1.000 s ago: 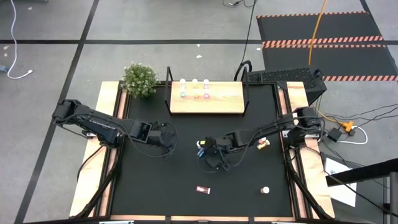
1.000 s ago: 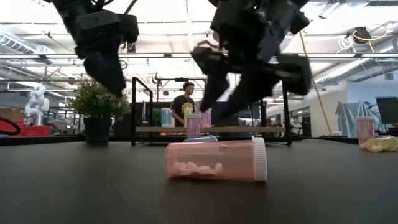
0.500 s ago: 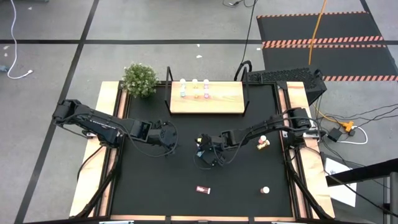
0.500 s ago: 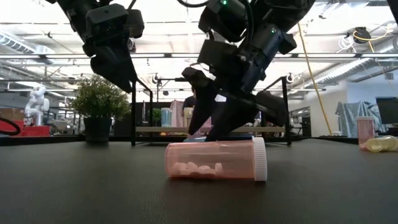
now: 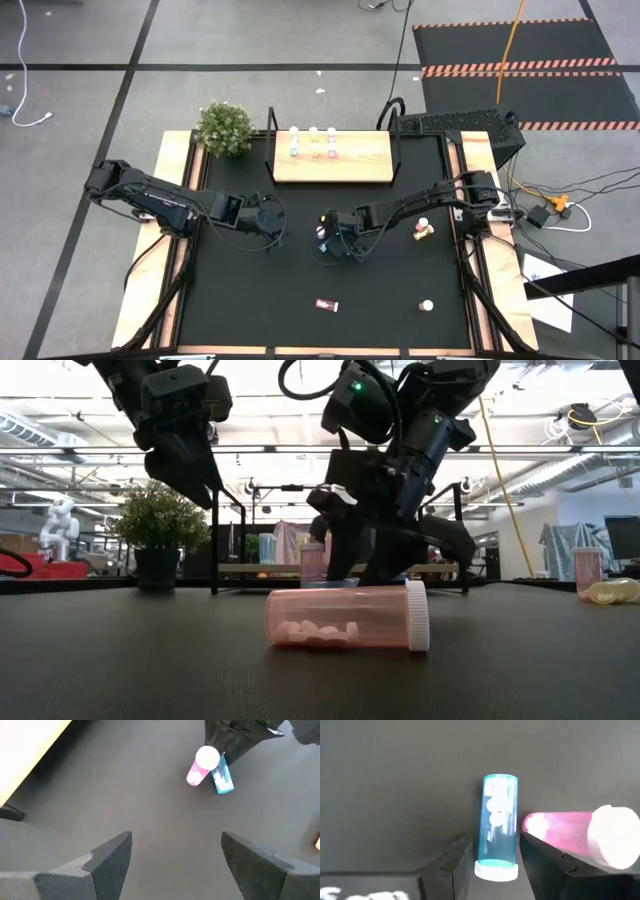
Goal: Pick and place medicine bottles onto shelf by color
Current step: Put the blue pill bottle on the shelf
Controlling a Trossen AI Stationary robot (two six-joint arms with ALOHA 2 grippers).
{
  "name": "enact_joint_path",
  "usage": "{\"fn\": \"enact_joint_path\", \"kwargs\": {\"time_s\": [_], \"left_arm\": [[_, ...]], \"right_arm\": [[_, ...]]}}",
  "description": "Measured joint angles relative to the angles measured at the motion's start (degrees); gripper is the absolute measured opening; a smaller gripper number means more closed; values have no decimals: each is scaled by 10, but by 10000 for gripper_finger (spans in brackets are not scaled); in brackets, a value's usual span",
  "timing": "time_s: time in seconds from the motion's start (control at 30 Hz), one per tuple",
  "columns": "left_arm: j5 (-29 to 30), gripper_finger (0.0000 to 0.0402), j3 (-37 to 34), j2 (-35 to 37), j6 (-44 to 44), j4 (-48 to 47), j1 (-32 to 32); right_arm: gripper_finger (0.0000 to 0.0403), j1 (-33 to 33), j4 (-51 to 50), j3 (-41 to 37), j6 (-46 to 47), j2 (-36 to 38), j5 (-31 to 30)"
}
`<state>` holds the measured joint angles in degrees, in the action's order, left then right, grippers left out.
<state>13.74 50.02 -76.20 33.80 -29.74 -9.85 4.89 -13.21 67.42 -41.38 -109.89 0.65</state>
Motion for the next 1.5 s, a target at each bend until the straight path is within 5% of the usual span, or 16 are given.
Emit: {"fn": "enact_joint_path", "kwargs": {"time_s": [0.27,0.5,0.7,0.93,1.13,1.5], "left_arm": [[-1,308,0,0,30,0,0],[-20,308,0,0,44,0,0],[-46,308,1,1,30,-1,-2],[-45,308,48,1,-119,7,-38],[-31,308,70,2,-330,130,-78],[33,308,71,2,-397,226,-67]], "right_arm": [[126,4,-28,0,121,1,24],[94,4,-28,0,359,7,36],[104,3,-37,-1,560,25,159],[101,0,-16,-1,818,76,264],[105,-12,46,-1,969,140,266],[106,-30,108,-1,1040,203,264]]}}
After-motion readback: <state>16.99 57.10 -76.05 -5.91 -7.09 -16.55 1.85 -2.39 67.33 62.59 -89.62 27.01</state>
